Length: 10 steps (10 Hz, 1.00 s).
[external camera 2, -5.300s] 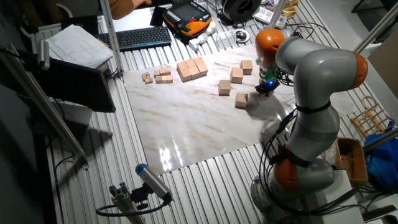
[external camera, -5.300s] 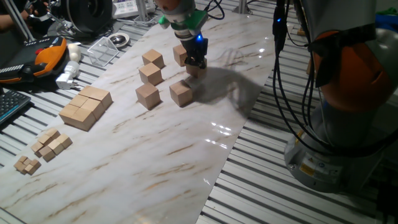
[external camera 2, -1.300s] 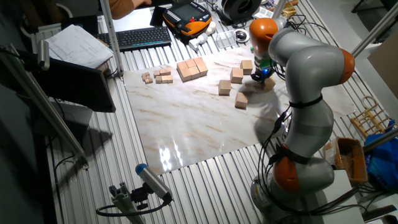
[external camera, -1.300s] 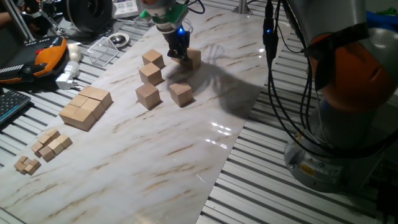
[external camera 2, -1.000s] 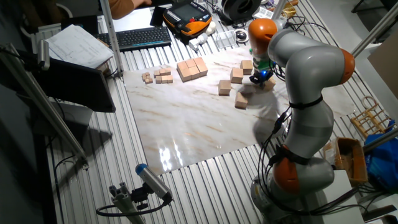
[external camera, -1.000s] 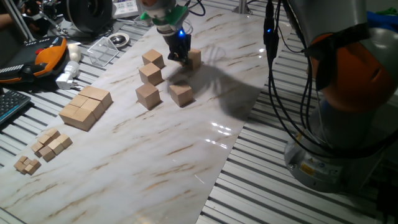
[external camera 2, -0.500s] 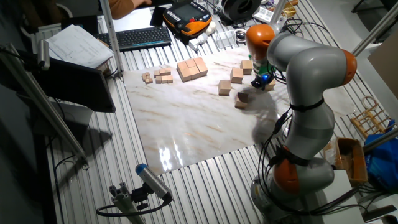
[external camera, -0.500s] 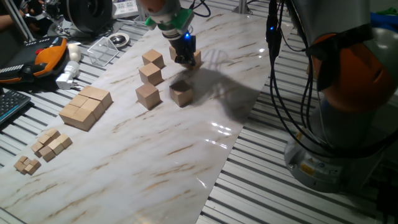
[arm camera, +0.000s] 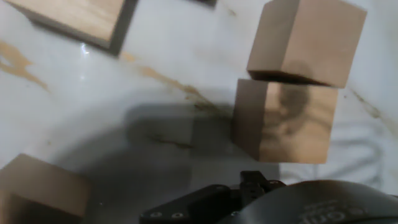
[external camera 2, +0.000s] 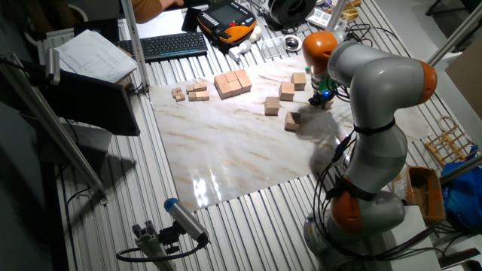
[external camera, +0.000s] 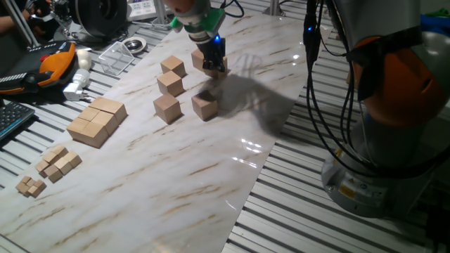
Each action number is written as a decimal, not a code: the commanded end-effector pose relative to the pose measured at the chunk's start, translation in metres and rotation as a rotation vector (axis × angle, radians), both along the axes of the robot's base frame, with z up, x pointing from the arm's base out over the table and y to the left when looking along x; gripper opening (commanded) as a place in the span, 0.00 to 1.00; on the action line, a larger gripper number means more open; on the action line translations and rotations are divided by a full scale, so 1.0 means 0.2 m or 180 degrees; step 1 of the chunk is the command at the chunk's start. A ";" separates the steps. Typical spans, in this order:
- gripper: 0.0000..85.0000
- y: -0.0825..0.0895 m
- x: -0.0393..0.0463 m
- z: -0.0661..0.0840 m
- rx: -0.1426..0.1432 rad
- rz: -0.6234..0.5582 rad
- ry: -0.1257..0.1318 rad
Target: Stack the blocks into a pyramid shape
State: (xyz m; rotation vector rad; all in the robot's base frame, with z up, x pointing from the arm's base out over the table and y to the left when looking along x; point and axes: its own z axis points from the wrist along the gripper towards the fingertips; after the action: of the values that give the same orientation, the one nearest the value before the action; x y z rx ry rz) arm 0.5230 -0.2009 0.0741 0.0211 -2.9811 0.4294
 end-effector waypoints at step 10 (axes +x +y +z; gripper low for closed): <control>0.00 0.19 0.007 0.08 0.0225 -0.0365 0.0085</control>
State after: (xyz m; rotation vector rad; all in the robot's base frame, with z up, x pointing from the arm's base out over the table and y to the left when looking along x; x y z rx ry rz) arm 0.5242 -0.1691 0.0912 -0.1367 -2.9526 0.3004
